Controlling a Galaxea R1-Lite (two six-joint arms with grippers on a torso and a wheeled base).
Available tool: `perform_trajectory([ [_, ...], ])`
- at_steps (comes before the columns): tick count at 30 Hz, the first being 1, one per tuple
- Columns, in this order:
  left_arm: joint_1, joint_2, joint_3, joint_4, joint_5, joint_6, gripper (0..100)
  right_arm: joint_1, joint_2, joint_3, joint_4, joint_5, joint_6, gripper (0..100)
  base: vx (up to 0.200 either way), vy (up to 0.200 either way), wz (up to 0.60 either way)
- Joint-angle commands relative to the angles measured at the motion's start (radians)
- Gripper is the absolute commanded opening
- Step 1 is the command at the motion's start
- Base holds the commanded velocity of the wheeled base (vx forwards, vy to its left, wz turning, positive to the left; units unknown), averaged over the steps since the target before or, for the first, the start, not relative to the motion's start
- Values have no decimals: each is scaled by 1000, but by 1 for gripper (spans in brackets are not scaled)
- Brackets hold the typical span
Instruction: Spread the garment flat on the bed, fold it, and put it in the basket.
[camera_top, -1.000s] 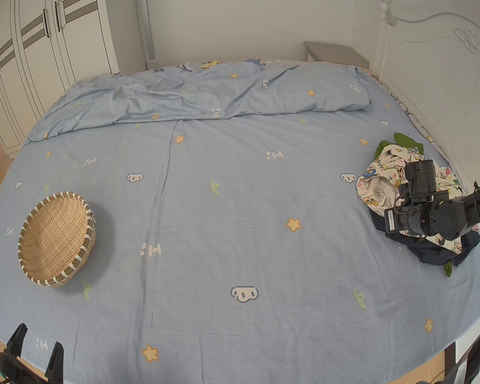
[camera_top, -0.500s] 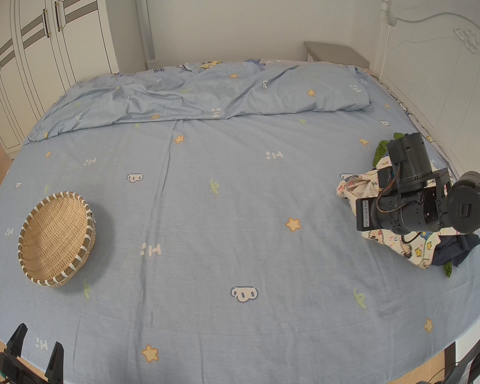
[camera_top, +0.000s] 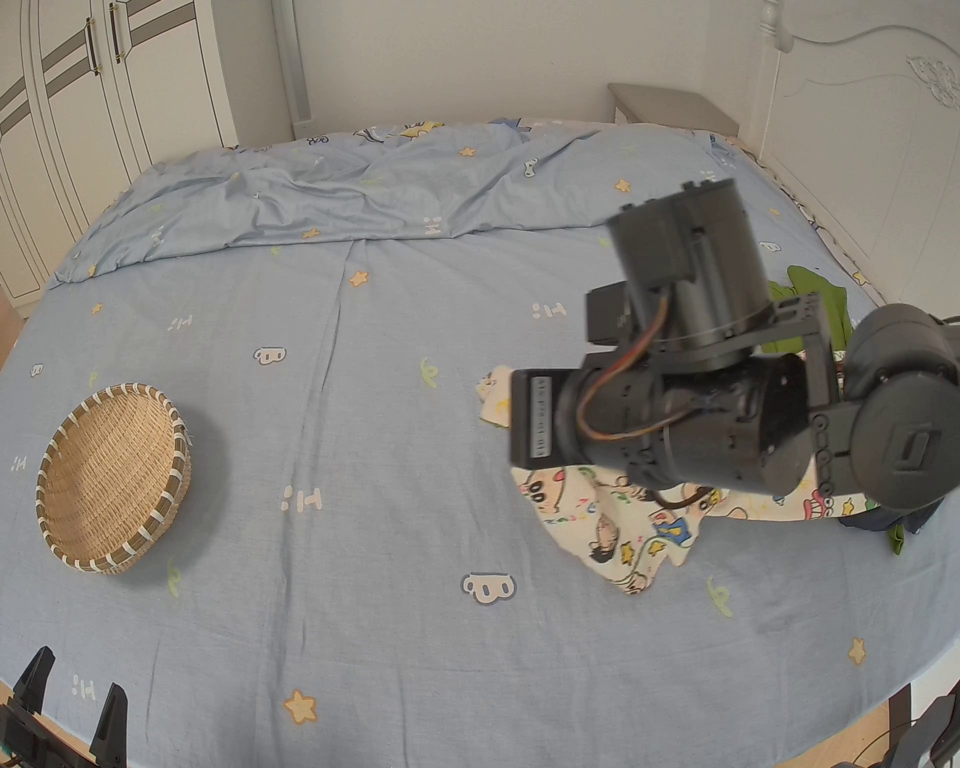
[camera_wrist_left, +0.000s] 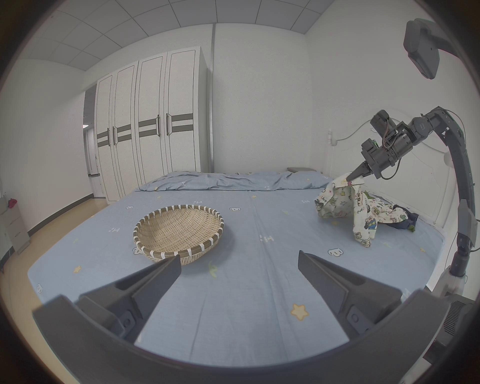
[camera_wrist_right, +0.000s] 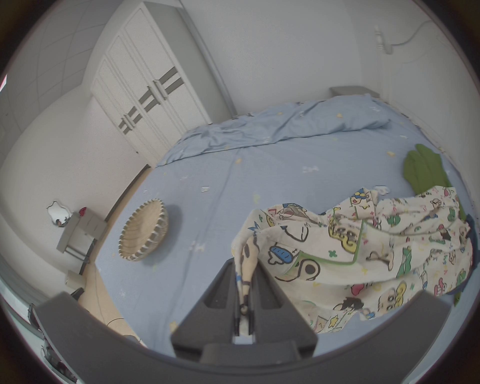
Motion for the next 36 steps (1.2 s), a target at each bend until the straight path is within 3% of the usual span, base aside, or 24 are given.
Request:
perform_trajectory([
  [1,0,-15,18,0,0,0,100,115,149,-161,39,-2,6,0,0,0,0],
  [6,0,-15,18,0,0,0,100,172,229,-311,99,5,11,0,0,0,0],
  [10,0,-15,18,0,0,0,100,186,282,-319,100,-1,14,0,0,0,0],
  [11,0,-15,18,0,0,0,100,186,285,-317,100,-1,14,100,0,0,0],
  [24,0,-15,18,0,2,0,100,184,334,-257,96,7,9,100,0,0,0],
  [27,0,-15,18,0,0,0,100,172,324,-174,88,7,17,100,0,0,0],
  [31,0,-15,18,0,0,0,100,95,198,-15,64,16,20,100,0,0,0],
  [36,0,-16,18,0,-4,5,100,-100,-74,378,-131,167,21,100,0,0,0],
])
